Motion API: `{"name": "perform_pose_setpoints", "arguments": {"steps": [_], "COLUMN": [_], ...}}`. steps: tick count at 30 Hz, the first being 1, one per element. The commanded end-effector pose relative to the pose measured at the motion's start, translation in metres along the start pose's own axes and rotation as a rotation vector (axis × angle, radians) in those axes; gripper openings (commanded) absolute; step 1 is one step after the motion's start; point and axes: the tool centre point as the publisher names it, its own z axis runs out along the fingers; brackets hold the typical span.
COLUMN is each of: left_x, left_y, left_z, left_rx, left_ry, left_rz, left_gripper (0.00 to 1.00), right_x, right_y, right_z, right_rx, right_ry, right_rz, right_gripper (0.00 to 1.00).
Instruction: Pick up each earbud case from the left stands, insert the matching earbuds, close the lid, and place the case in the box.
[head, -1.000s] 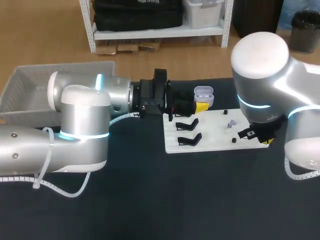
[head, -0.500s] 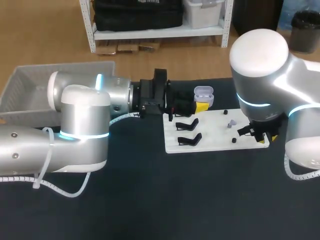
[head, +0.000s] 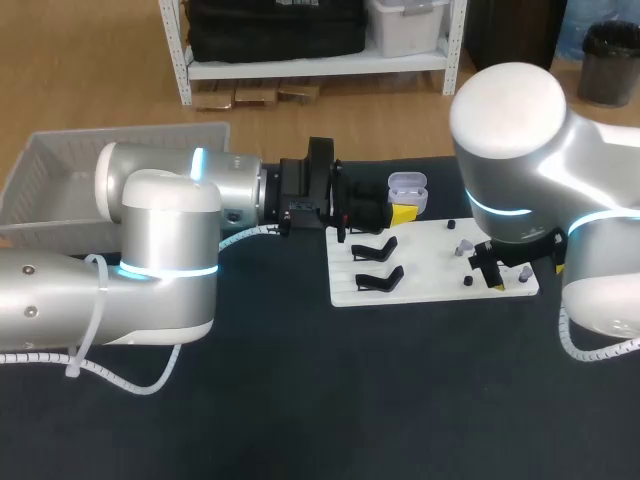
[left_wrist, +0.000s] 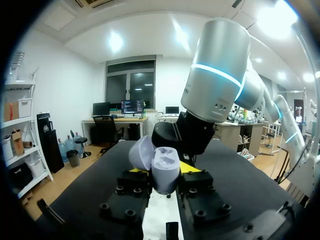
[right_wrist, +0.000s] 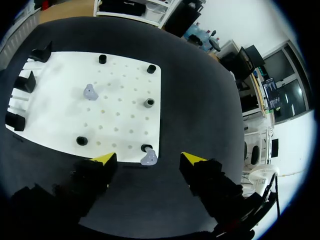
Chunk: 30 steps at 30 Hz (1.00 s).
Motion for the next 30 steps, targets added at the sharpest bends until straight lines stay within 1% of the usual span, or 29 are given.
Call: {"name": "perform_pose_setpoints", "arguments": {"steps": [1, 2, 3, 4, 6, 8, 18, 21, 23, 27, 28, 29, 30], "left_x": [0.0019, 0.0019, 0.0019, 0.0019, 0.0019, 0.0019, 0.0019, 0.0019, 0.0019, 0.0019, 0.0019, 0.0019, 0.0019], "left_y": [-0.001, -0.001, -0.001, -0.001, -0.001, -0.001, -0.001, -0.001, -0.001, -0.001, -0.001, -0.001, -0.001], "left_z": [-0.0001, -0.0001, -0.0001, -0.0001, -0.0001, -0.0001, -0.0001, -0.0001, -0.0001, -0.0001, -0.0001, -0.0001, -0.0001], "left_rx": [-0.006, -0.006, -0.006, -0.006, -0.006, -0.006, -0.006, -0.006, -0.006, -0.006, -0.006, -0.006, -0.006], "left_ry": [-0.009, -0.009, -0.009, -0.009, -0.009, -0.009, -0.009, -0.009, -0.009, -0.009, -0.009, -0.009, -0.009], "left_rz": [0.005, 0.005, 0.005, 0.005, 0.005, 0.005, 0.005, 0.005, 0.005, 0.005, 0.005, 0.005, 0.005], "left_gripper": [0.0, 0.0, 0.0, 0.0, 0.0, 0.0, 0.0, 0.0, 0.0, 0.0, 0.0, 0.0, 0.0], "right_x": [-0.0007, -0.0007, -0.0008, -0.0009, -0.001, -0.001, -0.0013, -0.0011, -0.0009, -0.0008, -0.001, -0.0012, -0.0016], "right_y": [0.0005, 0.0005, 0.0004, 0.0004, 0.0001, -0.0003, -0.0029, -0.0036, -0.0038, -0.0039, -0.0038, -0.0038, -0.0035], "right_z": [0.0038, 0.0038, 0.0038, 0.0038, 0.0034, 0.0034, 0.0028, 0.0033, 0.0034, 0.0045, 0.005, 0.0051, 0.0051], "right_rx": [-0.002, -0.002, -0.001, 0.0, 0.001, 0.001, 0.007, 0.009, 0.009, 0.009, 0.009, 0.008, 0.007], "right_ry": [0.001, 0.001, 0.001, 0.001, 0.0, 0.0, -0.004, -0.002, -0.001, 0.0, 0.001, 0.001, 0.001], "right_rz": [-0.005, -0.006, -0.009, -0.011, -0.013, -0.015, -0.019, -0.018, -0.018, -0.019, -0.018, -0.017, -0.016], "right_gripper": [0.66, 0.6, 0.59, 0.49, 0.47, 0.43, 0.37, 0.34, 0.29, 0.26, 0.22, 0.15, 0.12]}}
